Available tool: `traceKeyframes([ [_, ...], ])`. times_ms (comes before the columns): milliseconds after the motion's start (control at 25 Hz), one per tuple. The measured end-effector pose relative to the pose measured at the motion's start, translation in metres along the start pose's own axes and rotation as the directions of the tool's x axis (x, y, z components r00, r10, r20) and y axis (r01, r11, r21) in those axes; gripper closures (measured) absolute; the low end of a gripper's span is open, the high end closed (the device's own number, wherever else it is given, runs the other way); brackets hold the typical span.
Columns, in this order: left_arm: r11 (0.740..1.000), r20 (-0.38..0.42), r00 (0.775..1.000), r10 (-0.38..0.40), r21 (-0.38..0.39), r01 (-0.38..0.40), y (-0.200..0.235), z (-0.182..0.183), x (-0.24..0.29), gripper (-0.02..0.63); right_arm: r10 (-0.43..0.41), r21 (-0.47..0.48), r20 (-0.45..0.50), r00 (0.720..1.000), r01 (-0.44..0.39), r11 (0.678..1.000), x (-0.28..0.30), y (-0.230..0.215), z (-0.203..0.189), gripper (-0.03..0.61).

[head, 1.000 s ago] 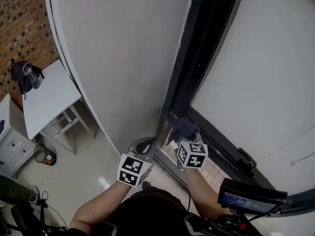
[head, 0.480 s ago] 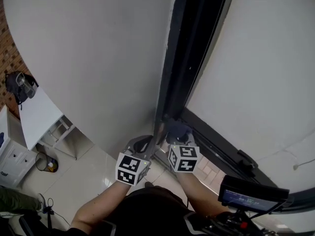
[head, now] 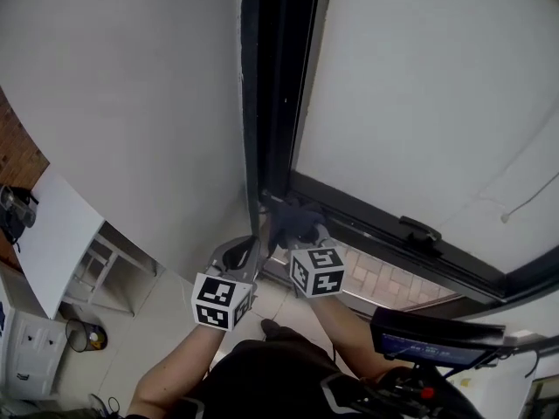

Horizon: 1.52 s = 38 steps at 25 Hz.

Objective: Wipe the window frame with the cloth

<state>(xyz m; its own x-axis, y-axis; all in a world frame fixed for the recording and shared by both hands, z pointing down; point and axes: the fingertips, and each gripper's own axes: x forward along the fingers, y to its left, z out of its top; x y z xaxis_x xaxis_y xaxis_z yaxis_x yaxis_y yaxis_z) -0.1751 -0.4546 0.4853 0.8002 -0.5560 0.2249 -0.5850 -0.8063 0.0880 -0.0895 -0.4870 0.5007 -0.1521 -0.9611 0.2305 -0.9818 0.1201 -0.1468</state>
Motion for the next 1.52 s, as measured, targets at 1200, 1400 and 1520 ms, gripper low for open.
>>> traceKeyframes([
  [1200,0.914,0.106,0.919,-0.38,0.197,0.355,-0.234,0.075,-0.019,0.62,-0.537,0.091,0.187,0.822,0.53,0.843,-0.396,-0.132,0.028,0.528],
  [1400,0.926,0.088,0.929,-0.359,0.162,0.342,-0.267,0.07,-0.022,0.62,-0.513,0.047,0.19,0.837,0.514,0.856,-0.436,-0.139,0.026,0.529],
  [1520,0.935,0.095,0.935,-0.341,0.136,0.327,-0.284,0.068,-0.022,0.62,-0.489,0.016,0.183,0.853,0.495,0.869,-0.448,-0.142,0.022,0.531],
])
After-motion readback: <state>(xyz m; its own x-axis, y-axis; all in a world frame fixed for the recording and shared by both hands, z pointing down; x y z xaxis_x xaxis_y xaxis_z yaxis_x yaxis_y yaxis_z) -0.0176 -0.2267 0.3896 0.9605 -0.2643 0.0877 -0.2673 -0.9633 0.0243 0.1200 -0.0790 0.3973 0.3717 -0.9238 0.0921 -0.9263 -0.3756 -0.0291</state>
